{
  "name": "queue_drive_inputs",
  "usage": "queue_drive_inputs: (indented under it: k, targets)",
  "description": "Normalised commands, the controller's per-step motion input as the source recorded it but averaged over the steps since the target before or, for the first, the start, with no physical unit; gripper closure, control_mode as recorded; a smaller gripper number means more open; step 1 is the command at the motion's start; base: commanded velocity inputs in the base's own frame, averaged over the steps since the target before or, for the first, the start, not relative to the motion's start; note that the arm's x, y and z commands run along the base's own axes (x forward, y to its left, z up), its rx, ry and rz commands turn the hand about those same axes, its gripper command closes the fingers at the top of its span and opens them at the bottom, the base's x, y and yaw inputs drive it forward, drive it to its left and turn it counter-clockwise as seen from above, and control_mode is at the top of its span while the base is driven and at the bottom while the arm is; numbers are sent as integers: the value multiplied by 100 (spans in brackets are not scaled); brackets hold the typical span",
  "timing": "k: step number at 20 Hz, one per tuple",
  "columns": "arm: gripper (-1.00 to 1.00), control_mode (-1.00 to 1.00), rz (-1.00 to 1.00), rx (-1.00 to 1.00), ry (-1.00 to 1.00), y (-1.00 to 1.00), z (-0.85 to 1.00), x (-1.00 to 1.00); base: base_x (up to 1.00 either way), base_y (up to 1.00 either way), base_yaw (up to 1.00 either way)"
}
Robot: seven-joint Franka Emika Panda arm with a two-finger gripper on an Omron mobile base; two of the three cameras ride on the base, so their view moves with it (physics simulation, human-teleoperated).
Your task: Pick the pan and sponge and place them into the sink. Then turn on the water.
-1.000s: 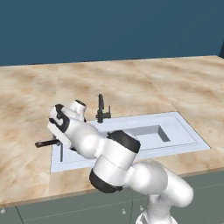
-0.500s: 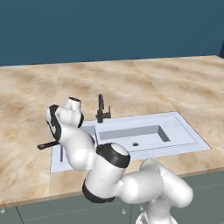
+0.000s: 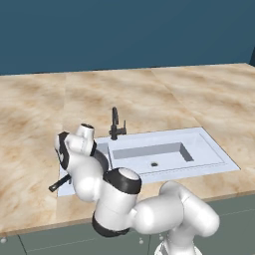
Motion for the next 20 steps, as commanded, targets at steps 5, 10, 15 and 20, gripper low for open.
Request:
queue_drive_inputs:
  k: [5, 10, 15, 20]
  targets:
    - [100, -100, 7, 3, 13, -37, -96, 32, 0, 0, 0]
    - [-100, -100, 5, 1, 13, -36, -88, 35, 0, 0, 0]
    - [-100, -100, 3, 0, 3, -28, -20, -6, 0, 0, 0]
    - [-100, -100, 5, 0, -7, -15, 79, -68, 0, 0, 0]
